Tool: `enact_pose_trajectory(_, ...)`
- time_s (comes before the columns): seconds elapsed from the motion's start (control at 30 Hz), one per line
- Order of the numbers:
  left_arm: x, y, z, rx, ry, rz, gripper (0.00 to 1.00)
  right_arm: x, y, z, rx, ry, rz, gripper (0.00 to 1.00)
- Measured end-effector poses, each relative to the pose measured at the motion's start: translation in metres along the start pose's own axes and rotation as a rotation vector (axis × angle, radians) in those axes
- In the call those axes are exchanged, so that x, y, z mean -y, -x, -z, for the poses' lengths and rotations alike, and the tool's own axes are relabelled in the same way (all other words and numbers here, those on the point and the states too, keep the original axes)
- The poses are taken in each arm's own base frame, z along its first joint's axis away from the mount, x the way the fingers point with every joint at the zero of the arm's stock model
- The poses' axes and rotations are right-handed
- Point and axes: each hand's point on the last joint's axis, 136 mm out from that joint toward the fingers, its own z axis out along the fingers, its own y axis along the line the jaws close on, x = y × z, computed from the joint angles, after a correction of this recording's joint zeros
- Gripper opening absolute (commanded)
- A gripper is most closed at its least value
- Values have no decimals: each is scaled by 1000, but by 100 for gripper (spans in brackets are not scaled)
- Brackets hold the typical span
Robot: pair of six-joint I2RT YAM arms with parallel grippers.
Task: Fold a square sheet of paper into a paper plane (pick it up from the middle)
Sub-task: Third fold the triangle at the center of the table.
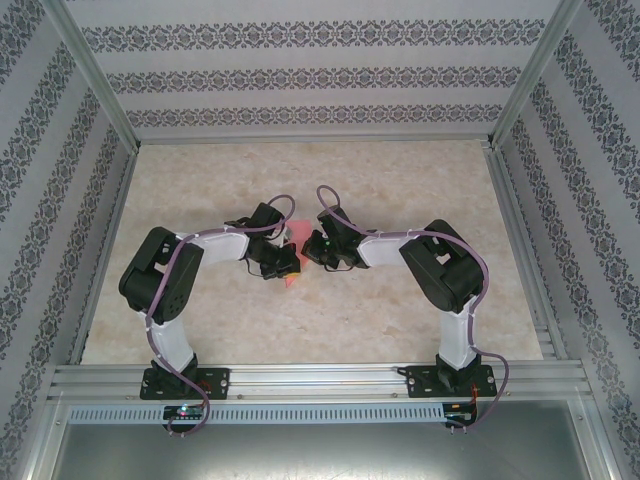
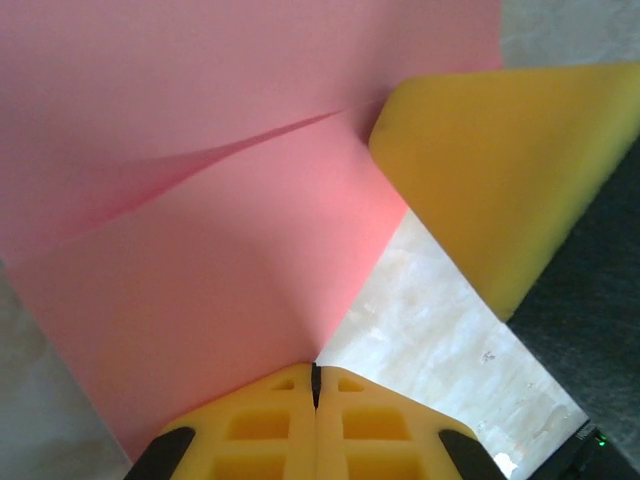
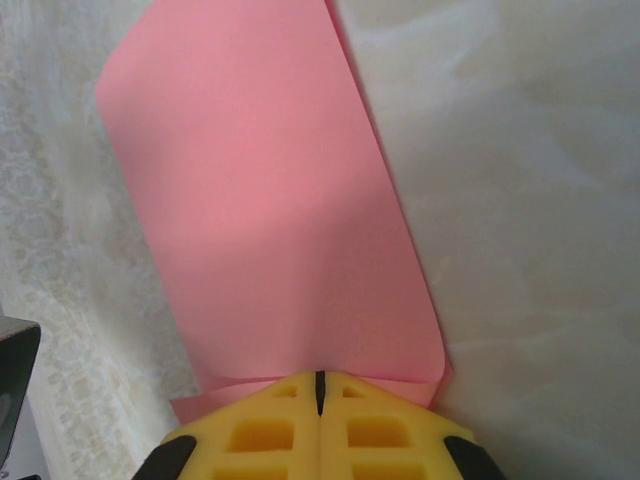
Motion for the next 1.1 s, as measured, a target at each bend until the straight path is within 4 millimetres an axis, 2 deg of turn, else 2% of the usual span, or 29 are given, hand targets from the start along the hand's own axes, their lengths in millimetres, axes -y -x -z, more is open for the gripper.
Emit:
enact_pose_trajectory(0.3,-5,-3,1,11,9,-21,0,2,0,0,0,-6,-2,0)
enact_pose_trajectory(0.9,-38,-51,25,47,-13,-7,0,4,2,1,12,-9,-16,0)
enact_pose_trajectory(1.0,-31,-52,32,67,-40,-9,0,7,2,3,31,-2,-40,0)
enact_pose_trajectory(1.1,-15,-43,42,120,-91,-38,1,13,3,9,63,-6,-88,0)
